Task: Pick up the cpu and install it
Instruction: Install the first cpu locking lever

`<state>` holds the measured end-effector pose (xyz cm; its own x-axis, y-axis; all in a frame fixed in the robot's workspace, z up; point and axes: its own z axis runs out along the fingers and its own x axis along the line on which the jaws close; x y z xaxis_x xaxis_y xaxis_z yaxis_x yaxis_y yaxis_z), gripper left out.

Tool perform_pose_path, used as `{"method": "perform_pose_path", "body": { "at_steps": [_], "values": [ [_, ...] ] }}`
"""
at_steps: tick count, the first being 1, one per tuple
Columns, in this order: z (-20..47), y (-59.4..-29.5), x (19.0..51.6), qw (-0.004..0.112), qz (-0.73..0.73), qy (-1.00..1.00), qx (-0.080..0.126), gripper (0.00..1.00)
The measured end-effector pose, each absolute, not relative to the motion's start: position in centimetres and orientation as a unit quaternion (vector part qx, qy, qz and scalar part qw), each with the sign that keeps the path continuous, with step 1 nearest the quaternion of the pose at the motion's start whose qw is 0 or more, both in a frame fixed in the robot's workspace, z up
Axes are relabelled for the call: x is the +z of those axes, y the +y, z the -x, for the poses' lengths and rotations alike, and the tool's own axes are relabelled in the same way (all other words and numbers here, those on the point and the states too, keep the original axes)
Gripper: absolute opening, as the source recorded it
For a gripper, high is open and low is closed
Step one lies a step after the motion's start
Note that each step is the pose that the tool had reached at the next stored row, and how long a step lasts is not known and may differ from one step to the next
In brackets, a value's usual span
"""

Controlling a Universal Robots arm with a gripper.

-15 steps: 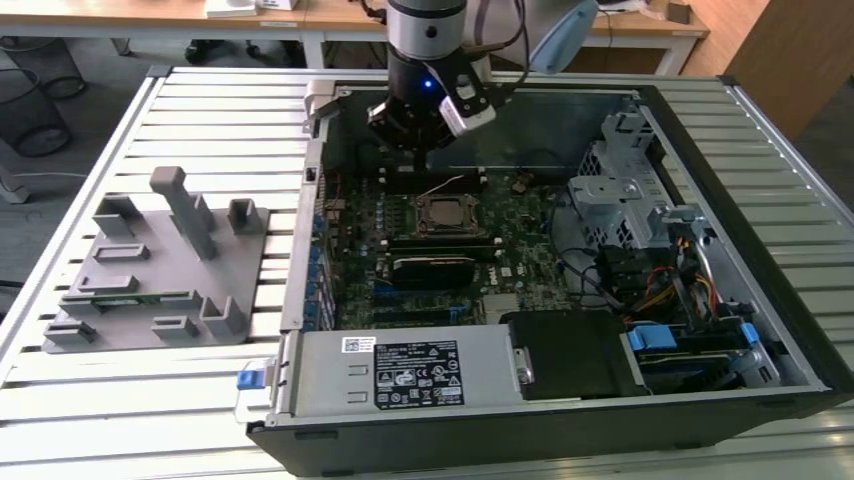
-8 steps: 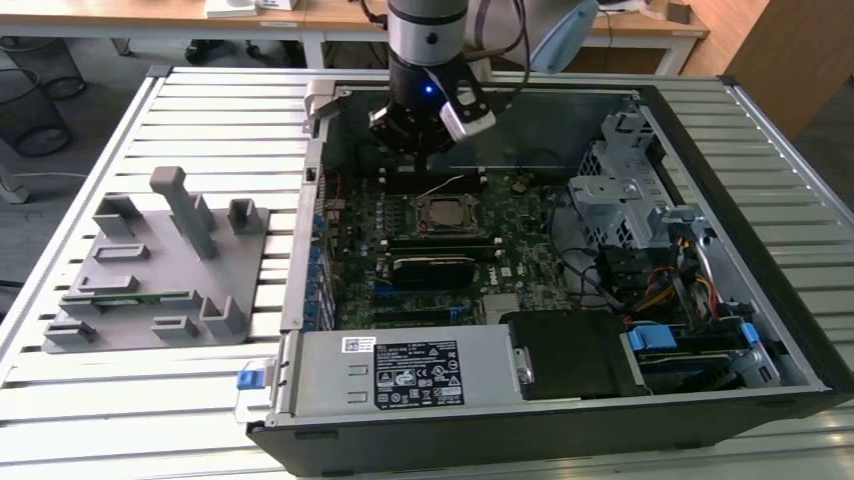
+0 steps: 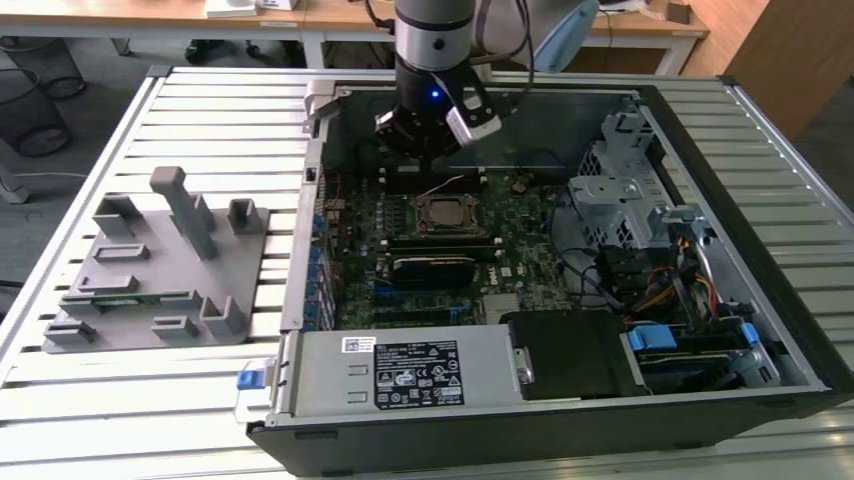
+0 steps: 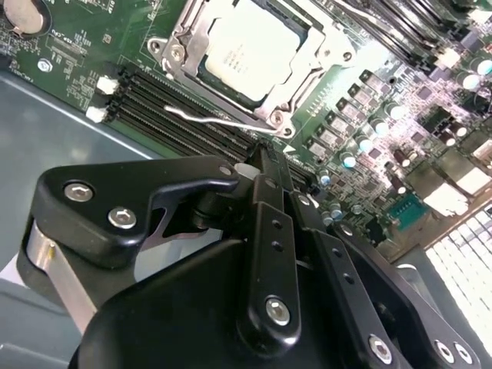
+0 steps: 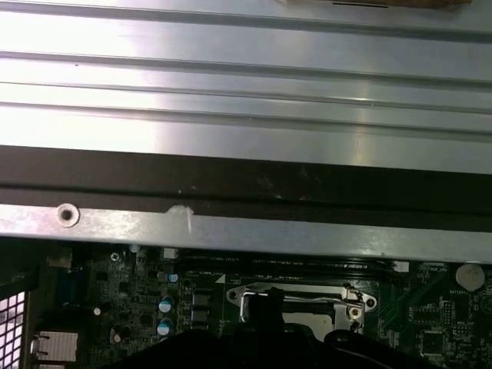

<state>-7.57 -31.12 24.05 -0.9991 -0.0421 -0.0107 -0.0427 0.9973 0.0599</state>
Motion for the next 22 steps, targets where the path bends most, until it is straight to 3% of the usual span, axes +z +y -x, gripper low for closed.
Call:
{"method": "perform_pose_path", "body": {
  "at_steps": [22],
  "values": [
    [6.0, -30.9, 23.0, 0.004, 0.029, 0.999, 0.03, 0.11]
  ]
}}
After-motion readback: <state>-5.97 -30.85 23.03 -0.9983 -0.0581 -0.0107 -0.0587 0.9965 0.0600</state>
